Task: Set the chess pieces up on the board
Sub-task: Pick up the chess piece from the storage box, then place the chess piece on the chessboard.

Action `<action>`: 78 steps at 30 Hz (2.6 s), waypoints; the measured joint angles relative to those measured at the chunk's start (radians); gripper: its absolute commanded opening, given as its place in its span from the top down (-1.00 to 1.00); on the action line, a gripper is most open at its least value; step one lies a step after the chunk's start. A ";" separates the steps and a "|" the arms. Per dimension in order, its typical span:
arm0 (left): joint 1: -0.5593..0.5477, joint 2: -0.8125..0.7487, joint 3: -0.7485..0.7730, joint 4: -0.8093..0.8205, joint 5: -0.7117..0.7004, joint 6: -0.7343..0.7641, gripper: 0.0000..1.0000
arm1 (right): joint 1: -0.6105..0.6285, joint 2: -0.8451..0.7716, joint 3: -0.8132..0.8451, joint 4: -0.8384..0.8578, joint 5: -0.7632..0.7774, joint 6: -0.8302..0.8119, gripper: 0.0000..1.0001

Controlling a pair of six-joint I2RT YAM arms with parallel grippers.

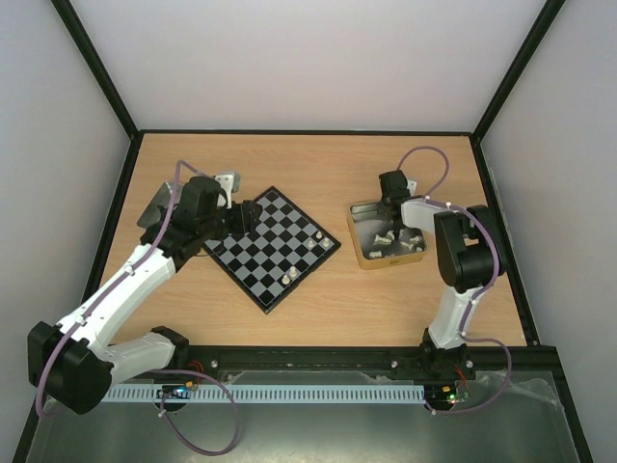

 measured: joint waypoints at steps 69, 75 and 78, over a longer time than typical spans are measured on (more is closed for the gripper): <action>0.010 0.137 -0.056 0.624 0.734 -0.657 0.24 | 0.279 -0.445 -0.192 0.681 -1.374 0.153 0.70; 0.010 0.156 -0.076 0.671 0.754 -0.736 0.31 | 0.281 -0.439 -0.185 0.651 -1.376 0.121 0.70; 0.010 0.161 -0.088 0.691 0.758 -0.775 0.31 | 0.282 -0.433 -0.176 0.644 -1.372 0.109 0.71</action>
